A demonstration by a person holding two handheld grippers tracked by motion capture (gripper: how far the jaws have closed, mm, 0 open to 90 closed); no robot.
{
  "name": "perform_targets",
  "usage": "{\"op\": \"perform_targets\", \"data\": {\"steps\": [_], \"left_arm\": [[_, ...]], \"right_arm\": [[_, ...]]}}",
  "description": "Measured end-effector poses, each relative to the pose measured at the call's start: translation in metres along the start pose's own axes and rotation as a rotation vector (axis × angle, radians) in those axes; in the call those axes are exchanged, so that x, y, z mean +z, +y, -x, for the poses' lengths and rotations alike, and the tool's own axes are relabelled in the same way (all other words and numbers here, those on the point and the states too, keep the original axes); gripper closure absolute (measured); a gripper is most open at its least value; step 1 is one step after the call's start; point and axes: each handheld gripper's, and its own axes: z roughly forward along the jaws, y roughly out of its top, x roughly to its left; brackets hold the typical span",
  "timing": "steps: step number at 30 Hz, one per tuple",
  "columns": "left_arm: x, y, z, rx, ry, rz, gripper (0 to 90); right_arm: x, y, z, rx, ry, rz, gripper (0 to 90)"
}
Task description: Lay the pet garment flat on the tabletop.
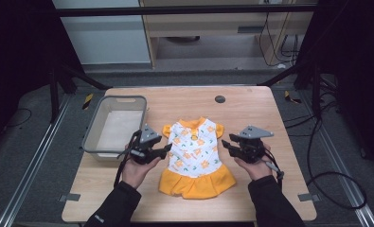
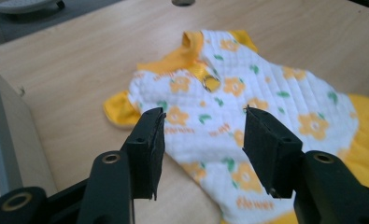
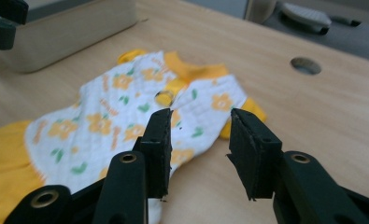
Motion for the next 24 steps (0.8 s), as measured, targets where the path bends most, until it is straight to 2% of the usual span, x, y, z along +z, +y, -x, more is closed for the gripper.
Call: {"op": "perform_targets", "data": {"steps": [6, 11, 15, 18, 19, 24], "left_arm": [[-0.009, -0.036, 0.007, 0.005, -0.013, -0.063, 48.3], [-0.01, -0.063, 0.008, -0.032, -0.034, -0.111, 48.5], [-0.006, -0.074, 0.012, -0.045, -0.064, -0.153, 49.3], [-0.002, -0.077, 0.017, -0.027, -0.064, -0.178, 51.4], [0.001, -0.079, 0.019, -0.028, -0.082, -0.192, 52.6], [0.007, -0.083, 0.025, -0.022, -0.112, -0.223, 61.5]], "right_arm": [[-0.008, -0.028, -0.016, -0.012, 0.034, -0.061, 57.7], [-0.012, -0.045, -0.022, -0.01, 0.051, -0.08, 57.7], [-0.011, -0.06, -0.026, -0.002, 0.058, -0.114, 59.2], [-0.01, -0.069, -0.027, -0.006, 0.062, -0.141, 60.8], [-0.01, -0.071, -0.027, -0.003, 0.06, -0.148, 61.5], [-0.008, -0.079, -0.027, 0.006, 0.068, -0.18, 66.2]]}}
